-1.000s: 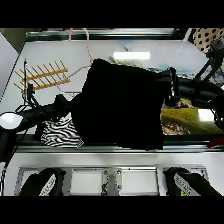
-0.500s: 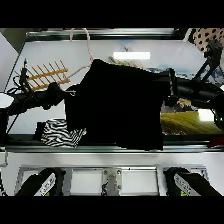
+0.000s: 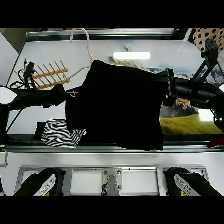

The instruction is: Fold the clothes and pants, and hang the long-sleeved shirts on hangers.

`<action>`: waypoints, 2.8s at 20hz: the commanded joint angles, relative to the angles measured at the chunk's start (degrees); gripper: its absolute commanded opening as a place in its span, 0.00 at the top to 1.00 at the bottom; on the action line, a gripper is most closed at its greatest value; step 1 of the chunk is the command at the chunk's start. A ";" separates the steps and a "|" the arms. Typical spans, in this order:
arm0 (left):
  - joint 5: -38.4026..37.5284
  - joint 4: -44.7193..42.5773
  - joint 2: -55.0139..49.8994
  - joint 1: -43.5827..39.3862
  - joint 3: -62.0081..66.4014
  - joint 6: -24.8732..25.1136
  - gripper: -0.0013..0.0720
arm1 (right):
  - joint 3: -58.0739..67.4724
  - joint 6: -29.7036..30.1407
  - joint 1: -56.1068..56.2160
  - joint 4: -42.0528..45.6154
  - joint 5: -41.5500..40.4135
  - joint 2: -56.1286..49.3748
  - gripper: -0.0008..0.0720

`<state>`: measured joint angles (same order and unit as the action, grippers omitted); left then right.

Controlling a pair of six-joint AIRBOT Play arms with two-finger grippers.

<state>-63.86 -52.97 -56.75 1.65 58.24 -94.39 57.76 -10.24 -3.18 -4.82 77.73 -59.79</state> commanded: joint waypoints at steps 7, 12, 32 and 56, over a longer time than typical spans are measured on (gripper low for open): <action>0.37 0.04 -0.02 0.85 0.22 0.11 0.96 | 0.07 1.40 0.48 -2.60 -2.08 0.02 0.97; 0.44 0.07 -0.02 5.81 0.22 0.11 0.96 | 0.07 1.14 0.48 1.46 -1.14 0.02 0.97; -0.31 -3.17 4.90 7.98 0.26 2.49 0.96 | -0.39 -2.69 -0.44 10.05 6.12 1.90 0.97; 0.70 1.40 13.29 4.87 4.48 2.47 0.96 | -17.35 3.04 1.33 2.12 3.28 3.43 0.97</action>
<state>-61.84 -53.43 -43.86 8.10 59.94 -91.94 42.85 -9.34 -4.47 0.71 82.08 -56.03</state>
